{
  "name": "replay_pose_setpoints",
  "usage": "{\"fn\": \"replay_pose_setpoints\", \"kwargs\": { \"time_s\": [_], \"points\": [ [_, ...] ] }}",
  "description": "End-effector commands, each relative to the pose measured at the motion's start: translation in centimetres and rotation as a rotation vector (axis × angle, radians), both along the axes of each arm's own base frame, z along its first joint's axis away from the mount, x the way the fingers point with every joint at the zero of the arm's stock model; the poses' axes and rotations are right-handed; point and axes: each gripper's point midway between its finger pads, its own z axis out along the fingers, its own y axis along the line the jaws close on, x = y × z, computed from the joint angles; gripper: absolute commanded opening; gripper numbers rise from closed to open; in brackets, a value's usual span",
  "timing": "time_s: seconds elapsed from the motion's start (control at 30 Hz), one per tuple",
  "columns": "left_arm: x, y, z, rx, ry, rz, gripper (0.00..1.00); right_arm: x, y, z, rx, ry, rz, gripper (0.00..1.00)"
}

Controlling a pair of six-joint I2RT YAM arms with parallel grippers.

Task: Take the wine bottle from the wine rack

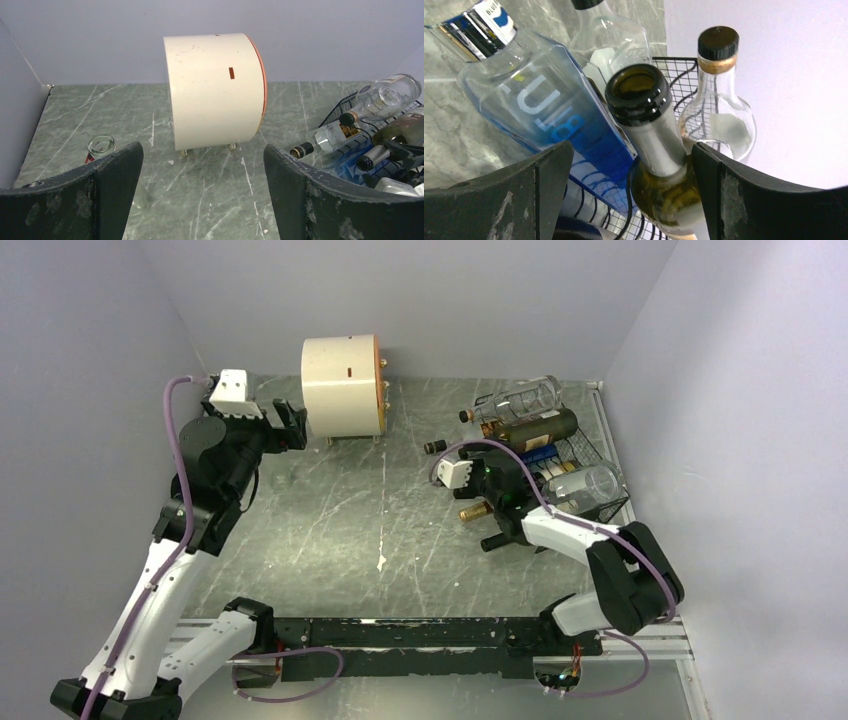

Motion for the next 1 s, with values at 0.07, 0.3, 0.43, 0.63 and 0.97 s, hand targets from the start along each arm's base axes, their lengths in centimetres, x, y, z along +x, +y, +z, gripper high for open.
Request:
{"fn": "replay_pose_setpoints", "kwargs": {
  "time_s": [0.07,0.3,0.43,0.63,0.97],
  "points": [
    [0.6,0.1,0.1,-0.003,-0.016,0.007,0.93,1.7,0.9,0.6,0.049,-0.04,0.025,0.91],
    [0.6,0.6,0.2,-0.008,-0.025,0.02,0.93,3.2,1.0,0.5,0.056,-0.04,0.005,0.81],
    [1.3,0.6,-0.5,-0.012,0.002,0.011,0.93,3.7,0.8,1.1,0.083,-0.088,-0.019,0.67],
    [1.5,0.7,-0.8,-0.011,0.012,0.016,0.93,4.1,0.6,1.7,0.106,-0.11,-0.052,0.5],
    [1.5,0.6,-0.9,-0.014,0.017,0.007,0.93,2.8,-0.1,5.6,0.241,-0.191,-0.083,0.21]
  ]
}}
